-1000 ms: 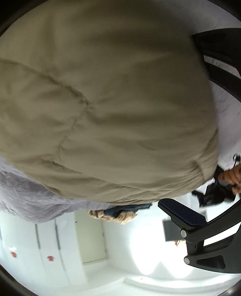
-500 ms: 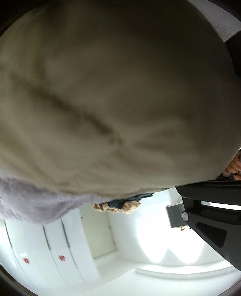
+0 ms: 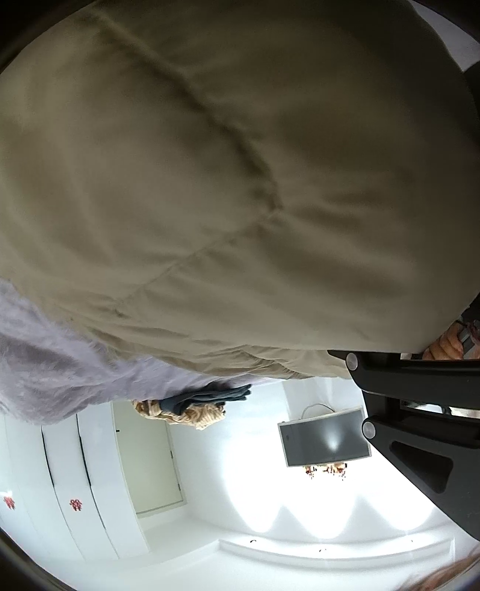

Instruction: Fold large clothes

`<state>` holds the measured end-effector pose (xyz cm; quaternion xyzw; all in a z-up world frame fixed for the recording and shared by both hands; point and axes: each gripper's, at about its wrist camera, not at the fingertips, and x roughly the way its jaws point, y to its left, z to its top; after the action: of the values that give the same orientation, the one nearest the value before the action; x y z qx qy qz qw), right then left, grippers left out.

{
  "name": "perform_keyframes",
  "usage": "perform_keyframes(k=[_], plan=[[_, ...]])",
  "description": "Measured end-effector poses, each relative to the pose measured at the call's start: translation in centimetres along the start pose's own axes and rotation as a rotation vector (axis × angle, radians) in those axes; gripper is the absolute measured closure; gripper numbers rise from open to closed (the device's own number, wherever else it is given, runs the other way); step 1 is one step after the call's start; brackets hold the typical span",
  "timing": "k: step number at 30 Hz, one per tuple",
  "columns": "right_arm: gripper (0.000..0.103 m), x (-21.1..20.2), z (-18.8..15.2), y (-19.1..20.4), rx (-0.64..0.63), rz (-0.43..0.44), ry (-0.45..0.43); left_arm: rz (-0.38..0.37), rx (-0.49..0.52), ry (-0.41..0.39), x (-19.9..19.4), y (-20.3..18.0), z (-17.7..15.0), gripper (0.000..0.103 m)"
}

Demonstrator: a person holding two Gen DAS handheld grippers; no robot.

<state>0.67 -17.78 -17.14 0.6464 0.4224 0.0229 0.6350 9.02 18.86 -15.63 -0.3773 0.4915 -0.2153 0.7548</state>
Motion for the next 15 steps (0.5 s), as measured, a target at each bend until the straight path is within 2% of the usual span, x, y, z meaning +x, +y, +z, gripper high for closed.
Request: perform_keyframes(k=[5,10,13,15], plan=[[0.079,-1.7,-3.8,-3.1,0.031,-0.01,0.054,0.031,-0.071,0.097,-2.4,3.5,-4.8,0.08],[0.071,-0.8,-3.5,-5.0,0.079,-0.06,0.069,0.073,-0.106,0.149,-1.7,5.8,-6.8,0.079],[0.066,-0.8,-3.5,-5.1,0.098,-0.082,0.074,0.102,-0.12,0.16,-1.4,6.3,-7.1,0.067],[0.063,-1.2,-3.5,-4.9,0.109,-0.099,0.076,0.165,-0.128,0.162,-2.0,6.7,-7.3,0.04]])
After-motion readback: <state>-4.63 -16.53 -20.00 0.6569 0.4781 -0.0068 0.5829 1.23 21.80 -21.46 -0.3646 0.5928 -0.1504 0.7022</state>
